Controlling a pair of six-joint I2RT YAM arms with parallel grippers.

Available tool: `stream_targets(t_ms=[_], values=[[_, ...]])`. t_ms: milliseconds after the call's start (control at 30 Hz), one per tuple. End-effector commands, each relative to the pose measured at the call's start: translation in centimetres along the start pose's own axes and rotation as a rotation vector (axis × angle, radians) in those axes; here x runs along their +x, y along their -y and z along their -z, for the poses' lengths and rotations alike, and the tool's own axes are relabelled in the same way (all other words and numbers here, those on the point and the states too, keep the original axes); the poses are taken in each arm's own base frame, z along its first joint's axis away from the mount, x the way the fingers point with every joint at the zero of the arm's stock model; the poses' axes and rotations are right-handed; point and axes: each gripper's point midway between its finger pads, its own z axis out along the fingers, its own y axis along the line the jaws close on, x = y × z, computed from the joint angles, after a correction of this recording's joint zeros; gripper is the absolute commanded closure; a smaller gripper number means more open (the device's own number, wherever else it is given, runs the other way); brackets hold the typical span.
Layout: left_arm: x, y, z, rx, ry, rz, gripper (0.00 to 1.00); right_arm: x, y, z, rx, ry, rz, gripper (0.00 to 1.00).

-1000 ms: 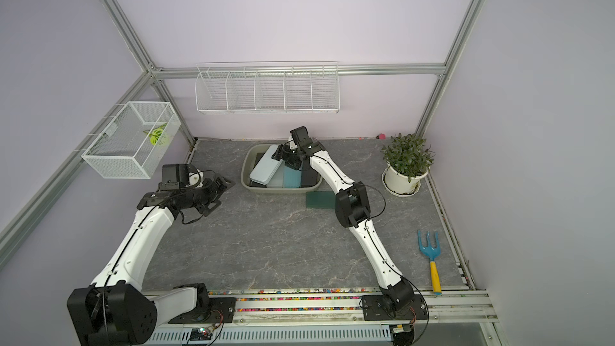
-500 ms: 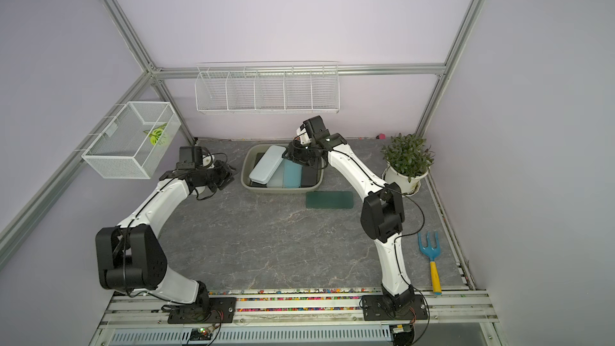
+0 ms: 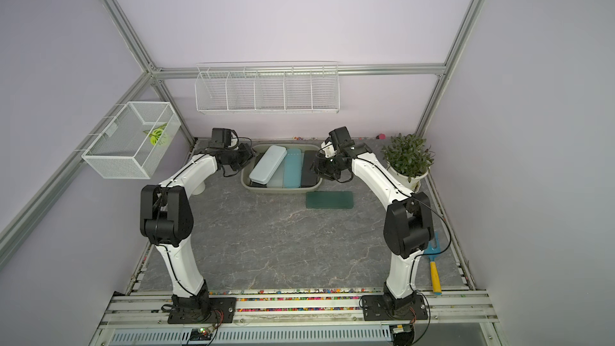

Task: Put the pencil case into the storage box
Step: Adjust the pencil case in the storage box.

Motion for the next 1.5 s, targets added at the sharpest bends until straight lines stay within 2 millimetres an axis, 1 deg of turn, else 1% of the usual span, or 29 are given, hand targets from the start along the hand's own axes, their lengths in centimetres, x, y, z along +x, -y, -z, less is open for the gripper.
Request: stream_targets(t_ms=[0, 67, 233, 300, 433, 567, 800, 867, 967, 1133, 1200, 1300, 1467], values=[[-1.0, -0.8, -0.8, -0.072, 0.018, -0.032, 0.31, 0.5, 0.9, 1.8, 0.016, 0.014, 0.022, 0.47], [-1.3, -0.7, -1.7, -0.08, 0.011, -0.044, 0.28, 0.8, 1.7, 2.2, 0.025, 0.015, 0.012, 0.47], [-1.2, -0.5, -3.7, -0.082, -0.029, -0.047, 0.27, 1.1, 3.7, 2.9, 0.04, 0.019, -0.018, 0.46], [-0.8, -0.7, -4.3, -0.083, -0.043, -0.039, 0.27, 1.2, 4.2, 3.2, 0.045, 0.02, -0.024, 0.46], [0.7, -1.8, -5.2, -0.09, -0.079, -0.005, 0.27, 1.5, 4.7, 3.4, 0.048, 0.018, -0.031, 0.46], [2.1, -2.4, -5.2, -0.08, -0.095, 0.02, 0.27, 1.9, 5.1, 3.2, 0.052, 0.015, -0.031, 0.45], [4.7, -2.4, -4.6, -0.066, -0.134, 0.027, 0.27, 2.3, 6.0, 2.8, 0.06, 0.004, -0.039, 0.45], [5.3, -2.0, -4.2, -0.064, -0.137, 0.016, 0.27, 2.2, 6.3, 2.8, 0.069, 0.006, -0.035, 0.45], [5.4, -1.3, -3.5, -0.055, -0.132, 0.007, 0.27, 2.0, 6.8, 2.6, 0.088, 0.004, -0.029, 0.43], [4.7, 0.2, -2.0, -0.041, -0.112, -0.01, 0.27, 1.3, 8.4, 2.0, 0.168, 0.008, -0.014, 0.39], [4.6, 0.7, -1.8, -0.032, -0.107, -0.014, 0.26, 0.9, 9.2, 1.5, 0.195, 0.007, -0.012, 0.39], [4.9, 1.6, -2.2, -0.011, -0.117, -0.02, 0.26, 0.3, 10.1, 0.6, 0.222, 0.004, -0.017, 0.38], [6.2, 2.9, -3.8, 0.001, -0.147, -0.029, 0.25, -0.5, 11.7, -0.8, 0.247, 0.003, -0.028, 0.37]])
